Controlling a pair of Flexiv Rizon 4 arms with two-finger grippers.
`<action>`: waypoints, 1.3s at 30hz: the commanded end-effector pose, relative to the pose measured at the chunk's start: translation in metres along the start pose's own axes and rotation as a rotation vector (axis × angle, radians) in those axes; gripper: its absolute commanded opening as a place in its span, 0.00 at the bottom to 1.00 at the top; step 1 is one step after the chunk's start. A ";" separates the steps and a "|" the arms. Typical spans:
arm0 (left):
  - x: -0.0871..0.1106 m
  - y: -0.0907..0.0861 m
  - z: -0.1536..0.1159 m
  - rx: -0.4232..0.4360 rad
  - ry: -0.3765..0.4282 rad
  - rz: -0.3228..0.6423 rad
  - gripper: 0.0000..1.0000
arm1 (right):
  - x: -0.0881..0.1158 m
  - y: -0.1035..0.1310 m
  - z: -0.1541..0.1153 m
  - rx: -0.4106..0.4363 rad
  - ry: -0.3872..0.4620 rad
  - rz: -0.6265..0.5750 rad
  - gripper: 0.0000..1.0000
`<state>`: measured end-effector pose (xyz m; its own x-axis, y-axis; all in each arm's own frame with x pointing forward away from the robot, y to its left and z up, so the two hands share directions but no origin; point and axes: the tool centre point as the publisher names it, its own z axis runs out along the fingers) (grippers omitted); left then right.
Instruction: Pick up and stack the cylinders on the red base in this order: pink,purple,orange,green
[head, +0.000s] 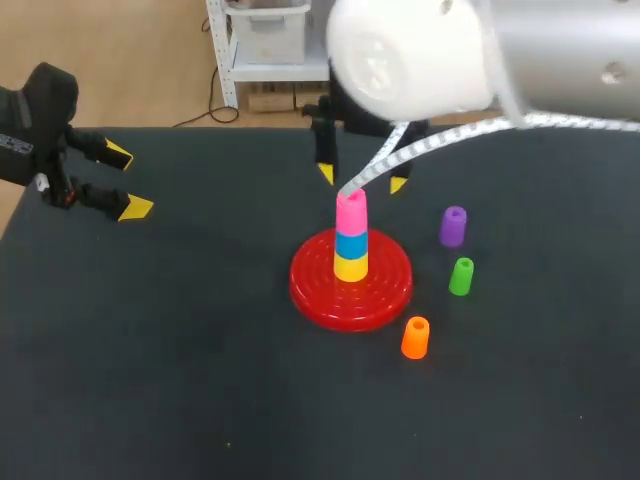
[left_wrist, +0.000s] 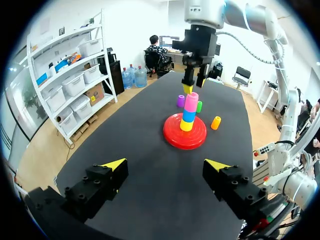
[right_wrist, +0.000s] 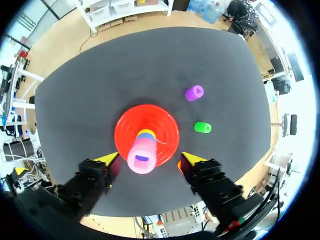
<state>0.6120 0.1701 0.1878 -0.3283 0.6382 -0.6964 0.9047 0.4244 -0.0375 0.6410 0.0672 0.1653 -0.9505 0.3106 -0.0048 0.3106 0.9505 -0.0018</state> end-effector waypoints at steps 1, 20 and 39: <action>0.001 0.001 0.001 0.001 -0.002 0.001 1.00 | 0.002 -0.027 -0.009 -0.077 -0.025 0.030 1.00; 0.001 0.001 0.001 0.001 -0.002 0.001 1.00 | -0.041 -0.090 0.011 -0.034 -0.055 0.229 1.00; 0.001 0.001 0.001 0.001 -0.002 0.001 1.00 | -0.102 -0.114 0.102 0.069 0.042 0.458 1.00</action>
<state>0.6120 0.1701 0.1878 -0.3283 0.6382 -0.6964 0.9047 0.4244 -0.0375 0.6919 -0.0756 0.0722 -0.7160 0.6981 0.0075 0.6969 0.7154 -0.0504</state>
